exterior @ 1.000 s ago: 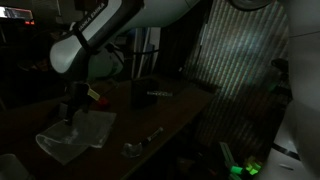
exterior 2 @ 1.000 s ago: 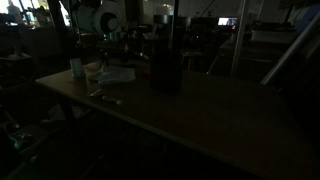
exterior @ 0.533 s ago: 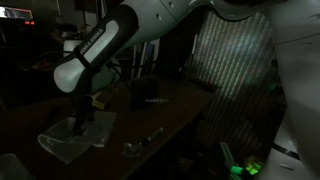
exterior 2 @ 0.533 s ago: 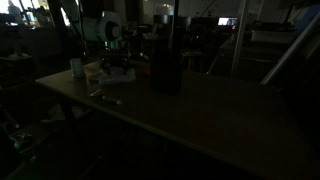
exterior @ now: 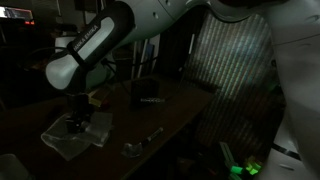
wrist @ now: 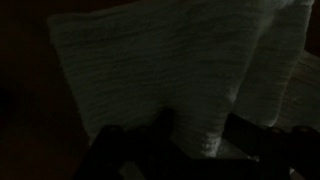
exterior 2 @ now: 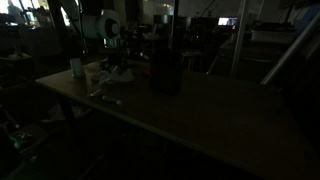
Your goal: Shove the cloth into the black box
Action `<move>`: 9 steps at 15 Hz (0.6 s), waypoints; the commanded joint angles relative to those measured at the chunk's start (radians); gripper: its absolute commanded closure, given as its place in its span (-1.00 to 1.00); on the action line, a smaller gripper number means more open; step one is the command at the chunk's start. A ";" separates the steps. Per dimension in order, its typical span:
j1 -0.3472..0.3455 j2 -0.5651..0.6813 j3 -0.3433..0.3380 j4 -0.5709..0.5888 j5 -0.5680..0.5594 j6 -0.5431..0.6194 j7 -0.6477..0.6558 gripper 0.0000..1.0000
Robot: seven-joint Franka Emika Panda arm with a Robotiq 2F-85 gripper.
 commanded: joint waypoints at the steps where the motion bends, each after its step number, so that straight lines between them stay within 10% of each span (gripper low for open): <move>1: 0.003 0.022 0.002 0.044 -0.016 -0.030 0.001 0.58; 4: 0.001 0.006 0.000 0.047 -0.015 -0.031 0.007 1.00; 9: -0.021 -0.093 -0.014 0.024 -0.004 -0.029 0.033 1.00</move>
